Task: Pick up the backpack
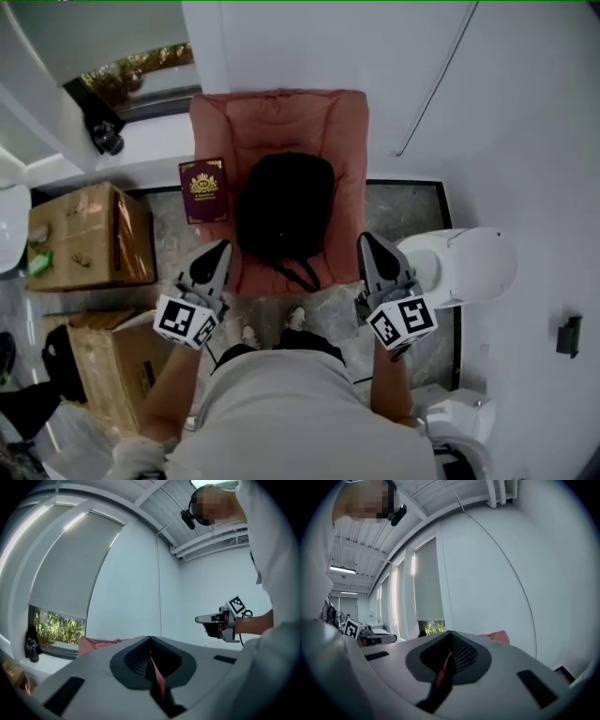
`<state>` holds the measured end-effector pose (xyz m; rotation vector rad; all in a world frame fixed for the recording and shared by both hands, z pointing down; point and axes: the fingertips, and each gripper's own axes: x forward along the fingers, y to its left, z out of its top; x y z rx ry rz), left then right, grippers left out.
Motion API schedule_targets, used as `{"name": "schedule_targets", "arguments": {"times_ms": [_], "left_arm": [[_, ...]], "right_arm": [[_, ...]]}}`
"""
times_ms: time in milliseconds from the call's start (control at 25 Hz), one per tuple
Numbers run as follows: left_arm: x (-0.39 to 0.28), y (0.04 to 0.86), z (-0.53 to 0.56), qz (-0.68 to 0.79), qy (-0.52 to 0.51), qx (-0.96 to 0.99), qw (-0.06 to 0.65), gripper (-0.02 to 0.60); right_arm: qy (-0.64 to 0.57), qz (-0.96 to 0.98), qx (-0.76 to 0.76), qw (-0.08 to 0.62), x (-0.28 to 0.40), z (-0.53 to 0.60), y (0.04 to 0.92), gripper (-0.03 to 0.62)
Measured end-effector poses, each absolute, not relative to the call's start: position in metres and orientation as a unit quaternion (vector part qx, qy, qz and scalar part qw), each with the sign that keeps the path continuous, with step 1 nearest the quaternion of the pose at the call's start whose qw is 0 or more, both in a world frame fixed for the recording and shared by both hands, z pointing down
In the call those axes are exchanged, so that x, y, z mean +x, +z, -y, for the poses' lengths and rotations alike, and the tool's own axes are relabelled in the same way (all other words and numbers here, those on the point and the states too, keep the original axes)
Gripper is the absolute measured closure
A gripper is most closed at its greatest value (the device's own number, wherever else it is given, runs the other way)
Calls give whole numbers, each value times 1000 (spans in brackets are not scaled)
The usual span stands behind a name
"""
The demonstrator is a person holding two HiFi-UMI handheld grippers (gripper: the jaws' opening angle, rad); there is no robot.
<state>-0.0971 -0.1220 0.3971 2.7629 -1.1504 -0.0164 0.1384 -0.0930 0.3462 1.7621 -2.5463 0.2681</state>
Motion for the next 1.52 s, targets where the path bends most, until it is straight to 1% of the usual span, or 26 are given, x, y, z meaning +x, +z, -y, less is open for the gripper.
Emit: {"name": "schedule_targets", "arguments": {"times_ms": [240, 880, 920, 1000, 1160, 1360, 1520], "left_arm": [[-81, 411, 142, 391, 7, 917, 79, 565], [-60, 508, 192, 387, -4, 910, 150, 560], [-57, 515, 197, 385, -6, 910, 155, 546], [-49, 529, 205, 378, -6, 911, 165, 491], [-38, 557, 219, 369, 1, 913, 172, 486], [-32, 580, 250, 369, -6, 910, 190, 445], [-21, 595, 275, 358, -10, 910, 210, 428]], "right_arm": [[124, 839, 529, 37, 132, 116, 380, 574], [167, 860, 475, 84, 110, 138, 468, 574], [171, 859, 474, 86, 111, 138, 475, 574], [176, 859, 471, 92, 111, 141, 488, 574], [180, 861, 465, 103, 112, 141, 509, 574], [187, 855, 471, 110, 127, 148, 525, 574], [188, 857, 466, 114, 128, 152, 533, 574]]}}
